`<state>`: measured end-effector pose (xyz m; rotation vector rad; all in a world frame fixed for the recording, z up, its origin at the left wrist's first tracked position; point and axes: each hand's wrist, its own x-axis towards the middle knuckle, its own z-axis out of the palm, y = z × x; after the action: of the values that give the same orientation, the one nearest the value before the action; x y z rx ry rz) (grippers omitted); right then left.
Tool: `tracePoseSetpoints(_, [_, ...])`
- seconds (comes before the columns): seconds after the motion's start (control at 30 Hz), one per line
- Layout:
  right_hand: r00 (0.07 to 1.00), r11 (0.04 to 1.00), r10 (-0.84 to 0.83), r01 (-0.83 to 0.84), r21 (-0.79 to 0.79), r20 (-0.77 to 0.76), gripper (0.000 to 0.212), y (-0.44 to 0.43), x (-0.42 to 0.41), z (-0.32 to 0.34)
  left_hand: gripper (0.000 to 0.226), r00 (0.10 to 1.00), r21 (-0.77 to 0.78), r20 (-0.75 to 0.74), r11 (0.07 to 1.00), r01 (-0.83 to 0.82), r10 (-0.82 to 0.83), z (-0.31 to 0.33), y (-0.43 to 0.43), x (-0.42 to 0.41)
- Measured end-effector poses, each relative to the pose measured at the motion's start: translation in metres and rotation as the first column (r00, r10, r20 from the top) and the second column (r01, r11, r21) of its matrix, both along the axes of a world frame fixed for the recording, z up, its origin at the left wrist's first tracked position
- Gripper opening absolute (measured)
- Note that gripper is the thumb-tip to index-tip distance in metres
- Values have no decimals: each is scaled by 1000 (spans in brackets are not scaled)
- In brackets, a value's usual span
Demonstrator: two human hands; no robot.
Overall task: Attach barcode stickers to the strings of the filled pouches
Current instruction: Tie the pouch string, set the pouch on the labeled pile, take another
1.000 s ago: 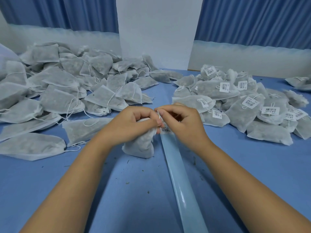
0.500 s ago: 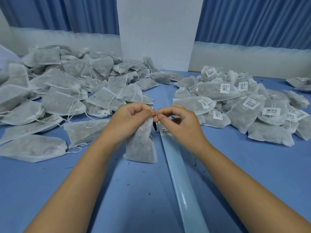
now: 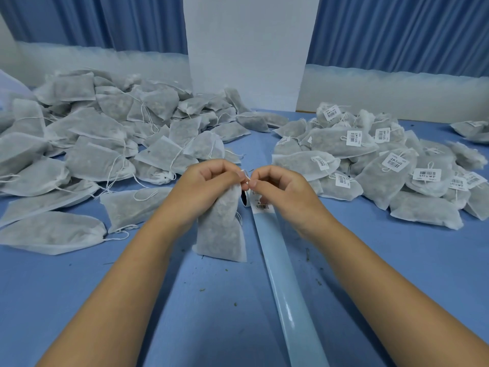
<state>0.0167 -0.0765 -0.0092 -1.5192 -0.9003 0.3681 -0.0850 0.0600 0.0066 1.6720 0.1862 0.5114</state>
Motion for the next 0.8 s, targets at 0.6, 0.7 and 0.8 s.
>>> tracePoseSetpoints(0.6, [991,992,-74,61,114,108,20,-1,0,2,19,955,193,191,945,-265,229,-10,-8,9])
tracePoseSetpoints(0.7, [994,994,-48,38,101,97,18,0,-2,0,13,973,189,150,960,-204,177,-9,-3,8])
tracePoseSetpoints(0.8, [996,990,-29,17,139,86,19,0,-4,1,15,978,209,130,960,-188,163,-9,-2,8])
